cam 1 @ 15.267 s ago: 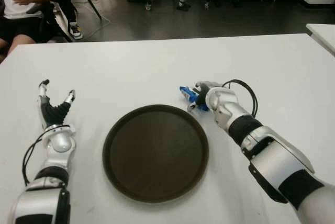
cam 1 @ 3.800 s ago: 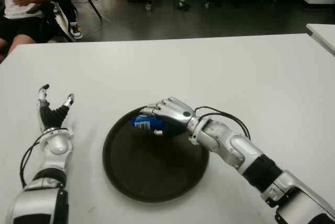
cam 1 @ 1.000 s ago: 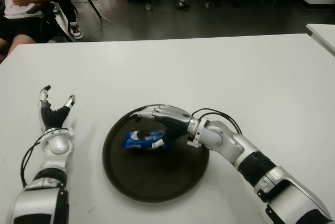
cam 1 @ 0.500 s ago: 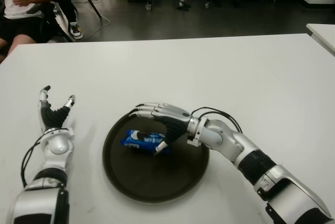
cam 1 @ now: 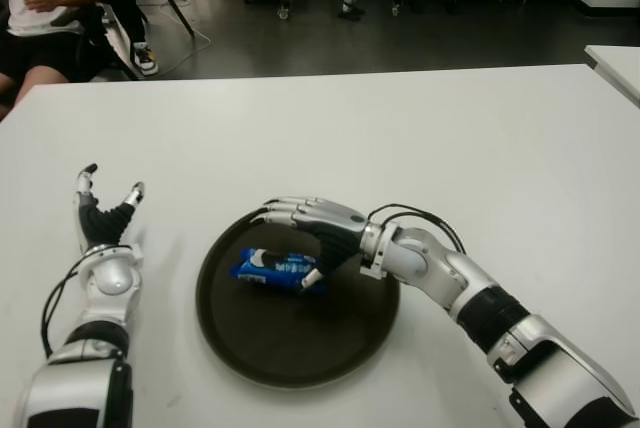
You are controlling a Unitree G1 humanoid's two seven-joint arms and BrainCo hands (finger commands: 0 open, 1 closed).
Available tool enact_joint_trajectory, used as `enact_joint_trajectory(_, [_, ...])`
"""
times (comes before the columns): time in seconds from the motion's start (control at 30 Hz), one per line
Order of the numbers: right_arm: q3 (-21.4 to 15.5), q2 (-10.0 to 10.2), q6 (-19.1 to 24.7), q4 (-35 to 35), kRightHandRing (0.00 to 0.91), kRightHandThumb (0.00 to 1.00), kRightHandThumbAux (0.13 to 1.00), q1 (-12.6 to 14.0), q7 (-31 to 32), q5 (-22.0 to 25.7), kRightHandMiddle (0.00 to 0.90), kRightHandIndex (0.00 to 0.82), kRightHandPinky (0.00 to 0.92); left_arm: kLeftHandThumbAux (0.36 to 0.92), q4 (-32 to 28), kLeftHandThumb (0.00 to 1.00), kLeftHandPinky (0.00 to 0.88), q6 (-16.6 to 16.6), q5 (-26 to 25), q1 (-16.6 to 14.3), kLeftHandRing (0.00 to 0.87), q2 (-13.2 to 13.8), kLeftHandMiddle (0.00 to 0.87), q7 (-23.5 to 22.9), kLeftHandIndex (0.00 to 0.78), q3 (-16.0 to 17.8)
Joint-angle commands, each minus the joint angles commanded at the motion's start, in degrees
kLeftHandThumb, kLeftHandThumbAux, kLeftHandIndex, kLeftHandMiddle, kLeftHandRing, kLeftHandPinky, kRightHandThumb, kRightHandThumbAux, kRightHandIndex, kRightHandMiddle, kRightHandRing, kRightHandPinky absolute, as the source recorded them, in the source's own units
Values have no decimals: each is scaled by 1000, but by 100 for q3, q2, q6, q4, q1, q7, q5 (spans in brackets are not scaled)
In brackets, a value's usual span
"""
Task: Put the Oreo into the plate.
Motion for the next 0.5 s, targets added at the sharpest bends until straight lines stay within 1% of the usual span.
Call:
enact_joint_trajectory(0.17, [-19,4,39,-3,0,0,813,14,-38,-12,0,0,0,685,-2,0,0,17,18,-9,0,-4,14,26,15,-4])
enact_joint_trajectory(0.37, [-103,0,78,66,0,0,784,34,-134,33,0,0,0,693,-5,0,0,25,45,-12,0,-23,20,85,15,-21])
enact_joint_trajectory(0.43, [-203,-103,49,177,0,0,780,-69,-166,67,0,0,0,692,-6,0,0,27,45,-12,0,-22,22,93,15,-20])
enact_joint_trajectory(0.47, [-299,-205,20,319,0,0,777,-185,-195,104,0,0,0,690,-7,0,0,25,49,-10,0,-24,23,105,15,-22])
enact_joint_trajectory(0.5, [-556,-402,-37,683,0,0,775,-343,-433,213,0,0,0,684,-11,0,0,13,61,-3,0,-23,23,140,16,-27])
